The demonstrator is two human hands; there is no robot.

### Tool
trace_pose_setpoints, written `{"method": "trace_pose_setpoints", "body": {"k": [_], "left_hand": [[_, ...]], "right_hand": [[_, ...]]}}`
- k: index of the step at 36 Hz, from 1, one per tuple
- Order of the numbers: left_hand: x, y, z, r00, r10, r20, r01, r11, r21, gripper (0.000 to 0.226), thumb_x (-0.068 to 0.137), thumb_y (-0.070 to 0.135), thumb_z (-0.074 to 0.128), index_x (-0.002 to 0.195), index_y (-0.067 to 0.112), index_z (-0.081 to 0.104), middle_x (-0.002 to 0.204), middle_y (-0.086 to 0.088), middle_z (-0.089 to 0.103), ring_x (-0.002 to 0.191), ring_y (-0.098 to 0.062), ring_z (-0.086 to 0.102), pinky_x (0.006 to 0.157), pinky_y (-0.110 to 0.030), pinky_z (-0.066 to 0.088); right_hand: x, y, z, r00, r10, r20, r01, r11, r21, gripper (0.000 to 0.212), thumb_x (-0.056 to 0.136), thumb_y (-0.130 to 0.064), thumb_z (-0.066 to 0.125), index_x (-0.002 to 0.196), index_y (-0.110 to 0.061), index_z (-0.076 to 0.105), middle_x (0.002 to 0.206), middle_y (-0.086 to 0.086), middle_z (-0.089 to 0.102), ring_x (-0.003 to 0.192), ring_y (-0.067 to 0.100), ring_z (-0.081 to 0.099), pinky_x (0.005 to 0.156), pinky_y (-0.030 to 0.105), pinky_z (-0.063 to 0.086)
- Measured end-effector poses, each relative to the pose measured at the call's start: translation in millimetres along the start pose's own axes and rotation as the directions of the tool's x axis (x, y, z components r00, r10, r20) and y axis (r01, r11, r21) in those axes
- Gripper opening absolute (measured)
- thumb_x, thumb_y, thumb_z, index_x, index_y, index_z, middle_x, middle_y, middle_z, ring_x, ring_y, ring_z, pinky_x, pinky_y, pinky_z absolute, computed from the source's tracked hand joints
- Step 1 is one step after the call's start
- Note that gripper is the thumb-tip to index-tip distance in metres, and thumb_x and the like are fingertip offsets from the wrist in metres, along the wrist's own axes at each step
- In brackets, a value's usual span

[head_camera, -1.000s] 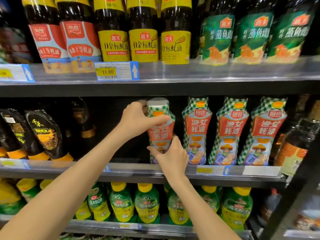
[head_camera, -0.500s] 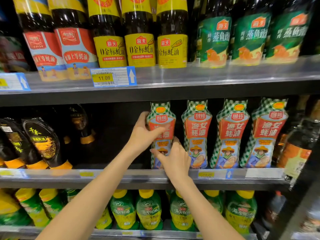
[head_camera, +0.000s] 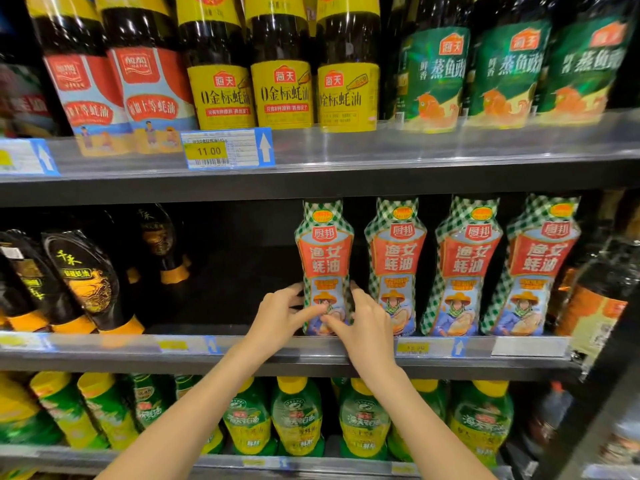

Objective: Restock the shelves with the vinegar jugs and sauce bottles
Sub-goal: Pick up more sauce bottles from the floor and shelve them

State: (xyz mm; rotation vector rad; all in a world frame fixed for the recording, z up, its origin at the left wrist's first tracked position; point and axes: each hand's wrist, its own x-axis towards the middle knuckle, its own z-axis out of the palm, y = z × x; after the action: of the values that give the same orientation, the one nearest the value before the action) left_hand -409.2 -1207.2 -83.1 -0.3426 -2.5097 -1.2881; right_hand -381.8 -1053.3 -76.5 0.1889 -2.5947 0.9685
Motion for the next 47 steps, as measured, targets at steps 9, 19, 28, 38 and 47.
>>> {"method": "trace_pose_setpoints", "body": {"k": [9,19,28,38,47], "left_hand": [[5,1,7,1.0,-0.013,0.011,0.013,1.0,0.001,0.04,0.085,0.032,0.069,0.12,0.018,0.059,0.106,0.003,0.069,0.088,0.005,0.064,0.076,-0.02,0.057],[1,2,10,0.998,0.021,-0.06,-0.016,0.996,0.091,0.049,0.083,0.037,0.069,0.123,0.012,0.06,0.11,0.0,0.07,0.083,0.007,0.06,0.07,-0.008,0.051],[-3,5,7,1.0,-0.018,-0.003,0.018,0.985,0.172,0.055,0.086,0.05,0.06,0.129,0.018,0.05,0.113,0.003,0.069,0.093,-0.004,0.066,0.084,-0.028,0.056],[-21,27,-23,0.993,-0.088,0.085,0.051,0.928,0.368,0.067,0.09,0.044,0.058,0.145,0.014,0.035,0.142,-0.005,0.05,0.127,-0.019,0.05,0.102,-0.032,0.042],[-67,35,-60,0.982,-0.075,0.172,-0.032,0.837,0.546,0.056,0.093,0.032,0.053,0.144,0.016,0.037,0.144,-0.004,0.047,0.133,-0.022,0.043,0.108,-0.034,0.035]], "right_hand": [[2,1,-1,1.0,0.017,-0.024,-0.017,1.0,0.006,0.061,0.088,-0.038,0.063,0.137,-0.008,0.041,0.114,0.009,0.064,0.109,0.023,0.058,0.079,0.028,0.041],[4,4,1,1.0,0.022,-0.007,-0.022,1.0,0.018,0.06,0.09,-0.033,0.061,0.14,-0.006,0.039,0.108,0.01,0.066,0.102,0.024,0.06,0.069,0.027,0.04],[-1,3,3,0.998,0.04,-0.051,-0.039,0.999,0.022,0.051,0.088,-0.033,0.063,0.129,-0.006,0.05,0.11,0.01,0.066,0.102,0.024,0.061,0.069,0.027,0.043],[-5,0,-8,1.0,0.006,-0.015,-0.005,0.995,0.101,0.057,0.088,-0.022,0.063,0.138,-0.005,0.041,0.124,0.011,0.059,0.115,0.026,0.057,0.089,0.042,0.052],[-15,-16,-41,0.991,0.007,0.131,-0.008,1.0,0.005,0.054,0.092,-0.03,0.057,0.138,-0.005,0.044,0.128,0.01,0.059,0.115,0.024,0.055,0.083,0.028,0.042]]}}
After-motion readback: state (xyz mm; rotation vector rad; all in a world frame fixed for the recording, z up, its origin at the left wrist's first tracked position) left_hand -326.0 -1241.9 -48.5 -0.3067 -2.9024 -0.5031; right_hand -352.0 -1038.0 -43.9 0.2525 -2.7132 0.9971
